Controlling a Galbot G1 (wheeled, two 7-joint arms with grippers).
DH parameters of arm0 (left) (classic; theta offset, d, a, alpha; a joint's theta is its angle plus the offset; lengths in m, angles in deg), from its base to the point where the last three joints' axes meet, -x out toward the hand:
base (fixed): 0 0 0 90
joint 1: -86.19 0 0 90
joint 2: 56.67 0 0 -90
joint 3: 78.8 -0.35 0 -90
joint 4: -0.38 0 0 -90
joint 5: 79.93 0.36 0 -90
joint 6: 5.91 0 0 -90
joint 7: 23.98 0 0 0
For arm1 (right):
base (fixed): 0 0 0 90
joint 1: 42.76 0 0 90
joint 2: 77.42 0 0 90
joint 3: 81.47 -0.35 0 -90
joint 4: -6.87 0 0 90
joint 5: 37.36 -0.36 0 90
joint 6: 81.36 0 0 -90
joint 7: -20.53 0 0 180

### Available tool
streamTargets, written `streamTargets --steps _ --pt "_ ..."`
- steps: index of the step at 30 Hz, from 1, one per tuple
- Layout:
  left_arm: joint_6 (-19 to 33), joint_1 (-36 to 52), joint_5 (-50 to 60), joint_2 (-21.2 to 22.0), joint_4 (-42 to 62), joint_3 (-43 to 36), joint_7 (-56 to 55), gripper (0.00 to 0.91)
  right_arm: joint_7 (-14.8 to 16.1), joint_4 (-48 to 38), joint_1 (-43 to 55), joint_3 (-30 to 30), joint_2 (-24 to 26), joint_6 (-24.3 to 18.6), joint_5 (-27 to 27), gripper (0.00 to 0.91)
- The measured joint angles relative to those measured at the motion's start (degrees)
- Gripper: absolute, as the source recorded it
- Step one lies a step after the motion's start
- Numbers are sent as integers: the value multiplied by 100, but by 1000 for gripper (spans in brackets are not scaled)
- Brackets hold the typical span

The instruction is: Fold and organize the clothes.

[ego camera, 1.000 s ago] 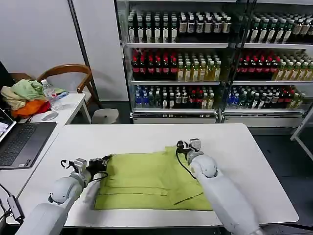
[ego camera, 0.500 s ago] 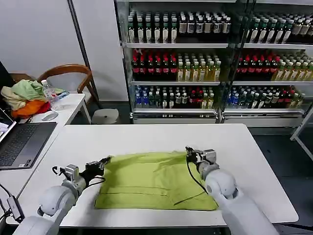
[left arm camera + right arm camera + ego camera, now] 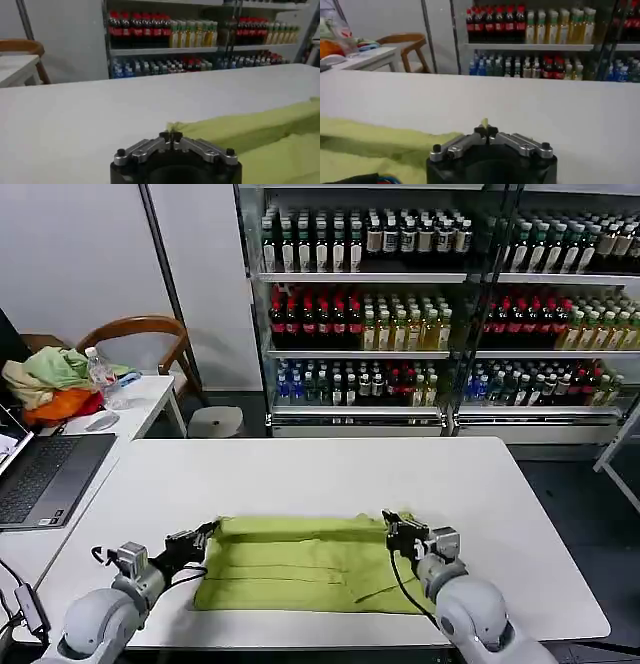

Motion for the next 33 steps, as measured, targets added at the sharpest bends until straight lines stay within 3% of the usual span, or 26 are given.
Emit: streamTargets --steps 20,33 --pt "39 -475 28 -45 -288 245 71 50 -102 692 -608 -232 115 86 35 0" --pt "76 -794 67 -75 -448 385 93 50 -120 640 -904 -204 44 100 102 0"
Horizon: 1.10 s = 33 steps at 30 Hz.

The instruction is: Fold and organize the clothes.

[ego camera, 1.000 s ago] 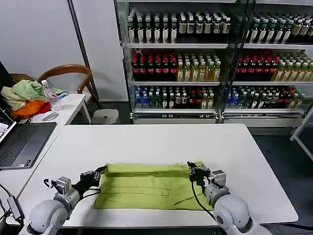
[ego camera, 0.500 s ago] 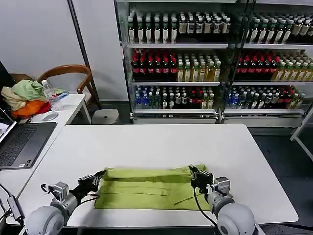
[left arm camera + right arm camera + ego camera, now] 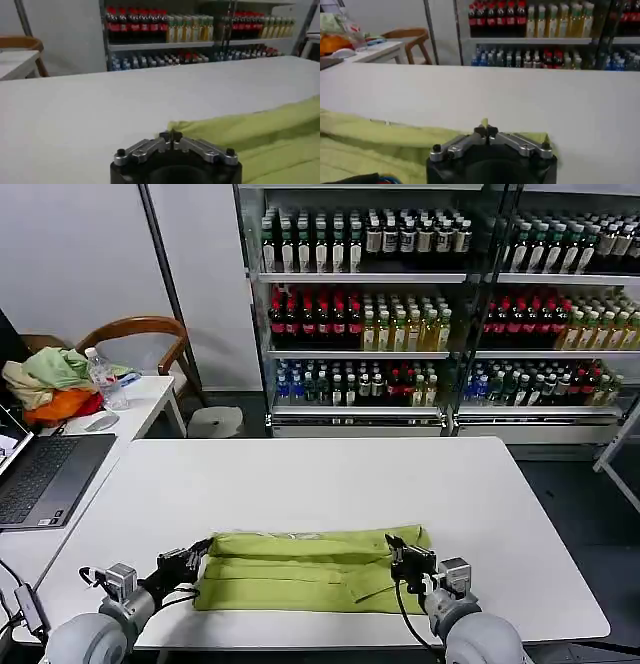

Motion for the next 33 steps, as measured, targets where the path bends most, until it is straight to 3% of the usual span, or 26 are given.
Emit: streamTargets --steps 7,8,9,22,33 --pt "-128 -207 25 -18 -173 71 -9 50 1 -2 -42 -1 -23 -2 12 0" --pt "-160 -223 30 -19 -197 72 -8 81 2 -14 -44 -4 -23 -5 22 141" --pt "-181 -235 44 -19 -206 71 -6 907 4 -29 -44 -4 -27 -11 32 907" --pt "-247 -310 169 19 -369 118 -232 907 150 56 -241 -254 64 -124 379 907" --pt "23 -385 -125 152 -741 -362 -1595 907 214 479 -668 -877 85 -222 576 907"
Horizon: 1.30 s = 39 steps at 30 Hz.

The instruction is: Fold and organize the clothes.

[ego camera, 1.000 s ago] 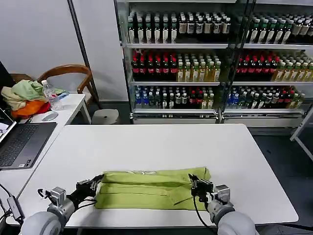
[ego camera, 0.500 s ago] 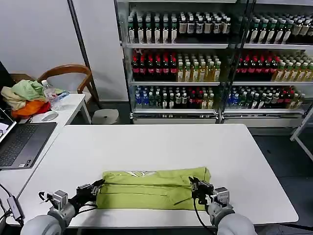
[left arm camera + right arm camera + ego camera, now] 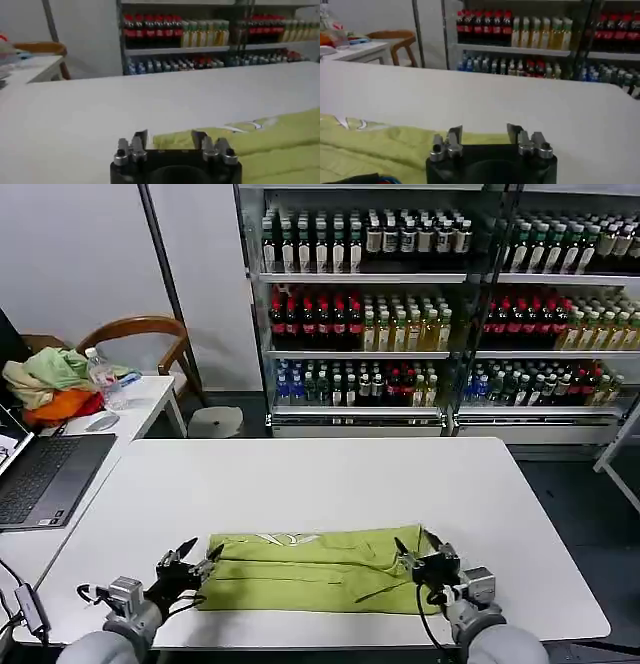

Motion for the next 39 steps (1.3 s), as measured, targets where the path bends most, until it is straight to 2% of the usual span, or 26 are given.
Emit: streamTargets --steps 8,18,20,21,22,39 --pt "9 223 -171 125 33 -626 -1107 907 28 315 -283 -456 38 -25 64 907" --pt "105 486 -441 297 216 -1081 -1886 907 23 373 -410 -577 -59 -65 253 907" --pt "108 506 -476 301 257 -1114 -2004 564 23 375 -414 -572 -60 -71 291 907" --pt "105 509 -494 298 278 -1133 -2050 212 21 375 -412 -565 -63 -81 311 907" --pt "101 508 -508 290 299 -1149 -2087 50 20 373 -412 -556 -66 -90 330 907" --pt "75 523 -441 316 308 -1484 -2313 40 -15 243 -461 -516 -55 -126 451 907"
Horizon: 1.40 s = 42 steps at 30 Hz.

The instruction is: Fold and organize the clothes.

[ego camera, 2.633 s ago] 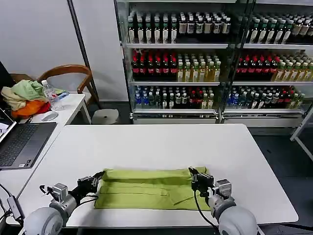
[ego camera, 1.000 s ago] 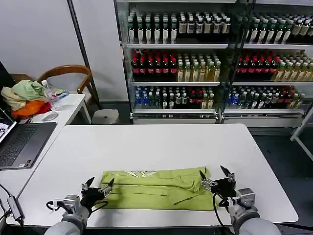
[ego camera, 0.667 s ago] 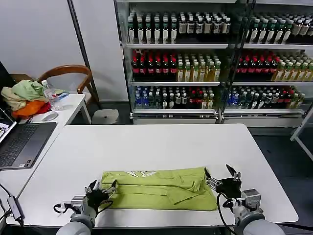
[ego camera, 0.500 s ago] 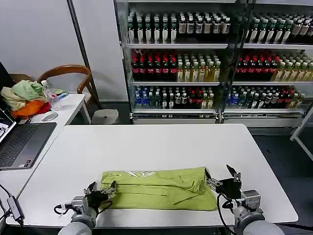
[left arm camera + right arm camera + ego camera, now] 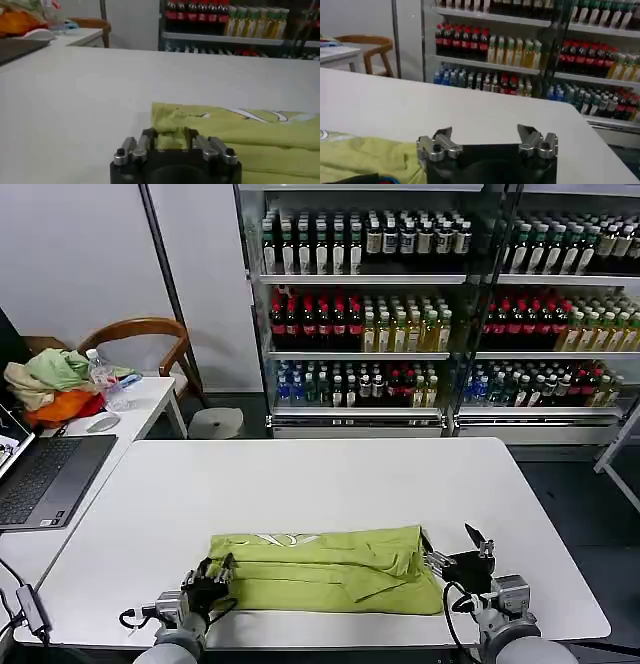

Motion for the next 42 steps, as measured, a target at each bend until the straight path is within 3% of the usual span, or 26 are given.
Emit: streamTargets --steps 16,34,42 --pt "-160 66 206 25 -39 120 102 30 2 -37 21 19 20 -19 130 907" --pt "-957 -598 55 -601 -303 2598 705 30 2 -131 225 131 128 -86 143 907" --pt "-1139 -719 -101 -847 -677 3009 761 30 -8 -67 137 22 185 -105 152 907"
